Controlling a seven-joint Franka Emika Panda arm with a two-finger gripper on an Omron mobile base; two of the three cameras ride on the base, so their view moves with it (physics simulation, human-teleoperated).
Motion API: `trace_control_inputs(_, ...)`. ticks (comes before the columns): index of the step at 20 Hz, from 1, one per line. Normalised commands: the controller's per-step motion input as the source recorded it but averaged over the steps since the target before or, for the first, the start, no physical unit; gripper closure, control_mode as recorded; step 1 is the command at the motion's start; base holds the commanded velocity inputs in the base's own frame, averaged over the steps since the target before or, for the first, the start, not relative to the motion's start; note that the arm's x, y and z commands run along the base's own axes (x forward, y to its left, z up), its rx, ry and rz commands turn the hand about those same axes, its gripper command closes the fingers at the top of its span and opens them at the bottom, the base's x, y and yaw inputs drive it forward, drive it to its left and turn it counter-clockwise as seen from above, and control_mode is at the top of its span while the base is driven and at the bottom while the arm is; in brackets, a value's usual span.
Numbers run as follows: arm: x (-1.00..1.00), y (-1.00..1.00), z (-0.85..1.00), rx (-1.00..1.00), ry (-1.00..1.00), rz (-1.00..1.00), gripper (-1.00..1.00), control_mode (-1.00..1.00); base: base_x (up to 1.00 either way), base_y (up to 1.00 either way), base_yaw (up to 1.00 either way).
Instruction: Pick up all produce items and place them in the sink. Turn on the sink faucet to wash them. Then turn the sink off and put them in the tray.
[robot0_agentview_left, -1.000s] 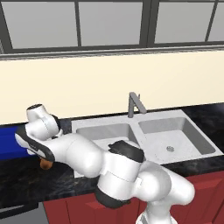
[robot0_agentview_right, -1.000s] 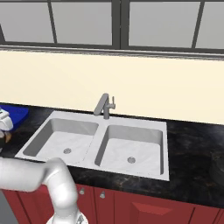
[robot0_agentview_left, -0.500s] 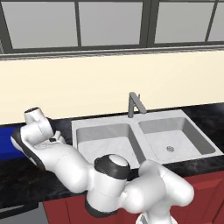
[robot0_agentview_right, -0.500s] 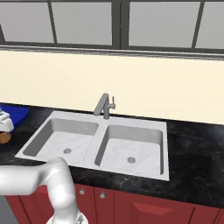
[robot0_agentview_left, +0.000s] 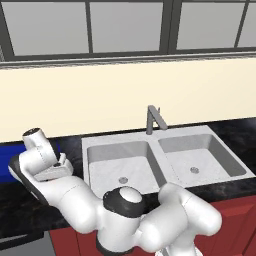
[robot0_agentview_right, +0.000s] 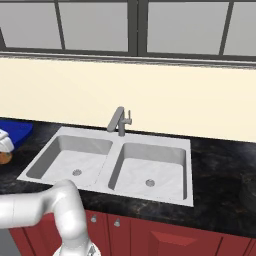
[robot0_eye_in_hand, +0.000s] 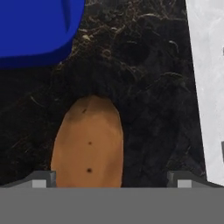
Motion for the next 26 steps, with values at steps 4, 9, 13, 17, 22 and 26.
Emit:
trace_control_inputs(4, 0.00, 0.01, -0.17, 0.02, -0.04, 0.03, -1.00, -1.00, 0.00, 0.00, 0.00)
trace_control_inputs(9, 0.00, 0.00, -0.18, 0.01, -0.02, 0.05, -1.00, -1.00, 0.00, 0.00, 0.00)
trace_control_inputs(13, 0.00, -0.13, -0.23, 0.00, -0.01, 0.04, -1.00, -1.00, 0.00, 0.00, 0.00)
trace_control_inputs(17, 0.01, -0.43, -0.27, 0.00, 0.00, 0.03, -1.00, -1.00, 0.00, 0.00, 0.00)
trace_control_inputs(22, 0.12, -0.49, -0.33, 0.02, 0.00, 0.02, -1.00, -1.00, 0.00, 0.00, 0.00)
trace_control_inputs(26, 0.10, -0.17, -0.40, 0.00, 0.00, 0.01, -1.00, -1.00, 0.00, 0.00, 0.00)
